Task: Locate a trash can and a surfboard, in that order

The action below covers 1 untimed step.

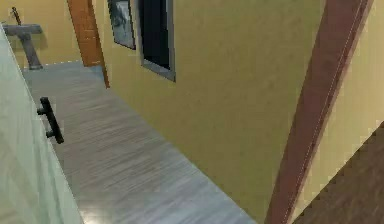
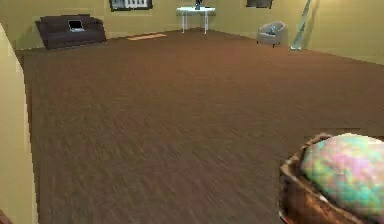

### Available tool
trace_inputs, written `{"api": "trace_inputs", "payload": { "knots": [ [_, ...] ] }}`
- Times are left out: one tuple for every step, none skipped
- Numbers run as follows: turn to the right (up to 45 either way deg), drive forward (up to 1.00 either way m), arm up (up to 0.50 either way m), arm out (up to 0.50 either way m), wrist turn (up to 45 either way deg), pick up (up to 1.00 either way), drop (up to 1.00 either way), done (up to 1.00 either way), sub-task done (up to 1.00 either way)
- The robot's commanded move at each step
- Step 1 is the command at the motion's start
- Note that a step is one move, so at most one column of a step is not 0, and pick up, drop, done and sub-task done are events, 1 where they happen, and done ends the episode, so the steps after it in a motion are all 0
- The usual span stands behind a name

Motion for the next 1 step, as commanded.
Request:
{"api": "trace_inputs", "payload": {
  "knots": [
    [45.0,0.00,0.00,0.00,0.0,0.00,0.00,0.00,0.00]
  ]
}}
